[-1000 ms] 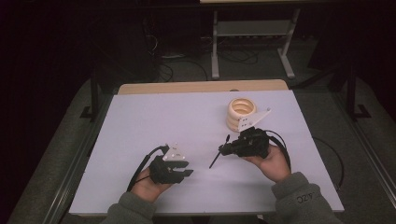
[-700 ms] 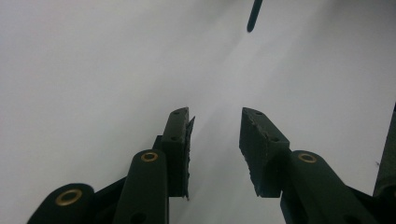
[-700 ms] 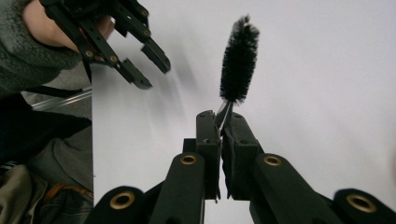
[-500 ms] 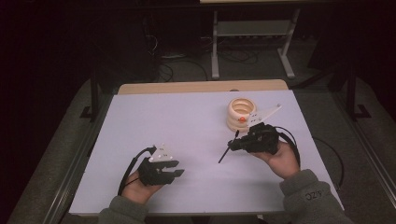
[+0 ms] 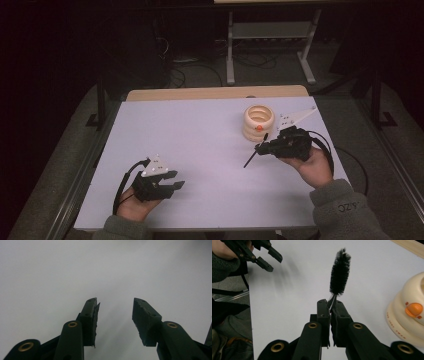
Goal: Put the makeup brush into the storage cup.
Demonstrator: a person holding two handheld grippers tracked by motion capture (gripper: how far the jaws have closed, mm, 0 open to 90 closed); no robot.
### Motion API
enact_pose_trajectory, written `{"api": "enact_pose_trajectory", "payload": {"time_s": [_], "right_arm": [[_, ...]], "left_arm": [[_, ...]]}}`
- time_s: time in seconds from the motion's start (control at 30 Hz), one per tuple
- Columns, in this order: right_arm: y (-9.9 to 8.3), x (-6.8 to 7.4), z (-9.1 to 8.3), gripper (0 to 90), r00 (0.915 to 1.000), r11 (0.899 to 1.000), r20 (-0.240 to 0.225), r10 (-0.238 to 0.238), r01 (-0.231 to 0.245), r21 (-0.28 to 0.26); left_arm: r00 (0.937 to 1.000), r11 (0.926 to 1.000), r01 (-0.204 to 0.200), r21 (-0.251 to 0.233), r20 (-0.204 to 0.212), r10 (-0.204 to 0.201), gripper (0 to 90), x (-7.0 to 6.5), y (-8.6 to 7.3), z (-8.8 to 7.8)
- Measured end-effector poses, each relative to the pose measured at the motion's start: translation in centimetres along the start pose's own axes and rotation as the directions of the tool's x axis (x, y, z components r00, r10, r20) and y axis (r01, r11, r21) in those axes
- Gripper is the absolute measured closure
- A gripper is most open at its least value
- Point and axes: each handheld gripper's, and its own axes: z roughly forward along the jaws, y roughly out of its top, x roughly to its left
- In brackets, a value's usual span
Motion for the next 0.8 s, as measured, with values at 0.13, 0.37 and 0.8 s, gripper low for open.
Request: {"api": "enact_pose_trajectory", "payload": {"time_s": [0.13, 0.37, 0.8], "right_arm": [[-0.1, -0.3, -0.7, 84.9, 0.9998, 1.000, 0.016, 0.008, -0.008, -0.009], [0.5, -1.0, -2.5, 84.9, 0.9985, 1.000, 0.052, 0.015, -0.014, -0.019], [1.6, -2.3, -4.9, 84.9, 0.9935, 0.998, 0.106, 0.041, -0.037, -0.043]], "left_arm": [[0.9999, 1.0000, -0.007, -0.005, -0.010, 0.007, 53.7, 0.1, -0.2, -0.1], [0.9999, 1.0000, 0.002, -0.004, -0.017, -0.002, 51.9, 0.3, -0.6, -0.2], [0.9997, 1.0000, 0.008, -0.005, -0.022, -0.008, 48.2, 0.4, -0.8, -0.2]]}}
